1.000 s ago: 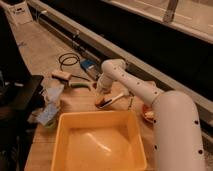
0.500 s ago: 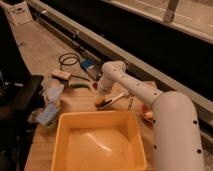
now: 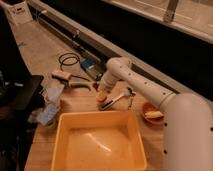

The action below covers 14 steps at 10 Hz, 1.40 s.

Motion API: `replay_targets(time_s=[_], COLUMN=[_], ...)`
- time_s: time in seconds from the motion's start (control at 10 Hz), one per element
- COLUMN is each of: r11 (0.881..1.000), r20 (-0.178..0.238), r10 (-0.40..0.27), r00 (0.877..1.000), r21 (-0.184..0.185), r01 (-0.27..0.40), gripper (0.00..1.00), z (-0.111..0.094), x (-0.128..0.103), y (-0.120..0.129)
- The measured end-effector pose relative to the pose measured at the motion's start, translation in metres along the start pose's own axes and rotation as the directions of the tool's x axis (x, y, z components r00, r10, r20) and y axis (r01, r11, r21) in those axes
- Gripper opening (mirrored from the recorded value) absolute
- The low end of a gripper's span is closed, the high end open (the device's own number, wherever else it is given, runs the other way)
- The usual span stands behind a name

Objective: Place apple in tray

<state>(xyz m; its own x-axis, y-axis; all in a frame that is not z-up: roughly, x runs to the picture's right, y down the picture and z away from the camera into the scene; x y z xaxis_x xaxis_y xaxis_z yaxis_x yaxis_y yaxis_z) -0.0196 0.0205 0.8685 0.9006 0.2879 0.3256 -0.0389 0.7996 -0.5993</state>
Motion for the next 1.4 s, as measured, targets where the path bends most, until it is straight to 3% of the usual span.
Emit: replay_targets(time_s=[0.2,0.5,0.7,0.9,1.0,1.2,1.3,1.4], r11=[0.998,0.989,0.979,0.974,0.973,0.958,0.947,0.922], r20=[0.054,0.133,0.144,0.132,0.128,0.113,0.108,0.101], r10=[-0.039,-0.145,-0.202,-0.226,-0.231,-0.258,-0.272,-0.291], r00=[0.998,0.980,0.969,0.965,0.965,0.960,0.956,0.951], r21=[0.047,0.058,0.054,0.030,0.009,-0.102,-0.149,-0.235], r01=[0.037,0.139,0.196,0.224,0.231,0.269,0.286,0.307], gripper=[0.00,0.00,0.00,0.00,0.00,0.00,0.00,0.02], z=[-0.049,-0.106,-0.129,-0.141,-0.143,-0.138,-0.133,-0.120], x=[-0.014,-0.029,-0.026,-0.019,-0.014,0.005,0.012,0.028], y=[0.001,0.026,0.061,0.097,0.112,0.155,0.169,0.188])
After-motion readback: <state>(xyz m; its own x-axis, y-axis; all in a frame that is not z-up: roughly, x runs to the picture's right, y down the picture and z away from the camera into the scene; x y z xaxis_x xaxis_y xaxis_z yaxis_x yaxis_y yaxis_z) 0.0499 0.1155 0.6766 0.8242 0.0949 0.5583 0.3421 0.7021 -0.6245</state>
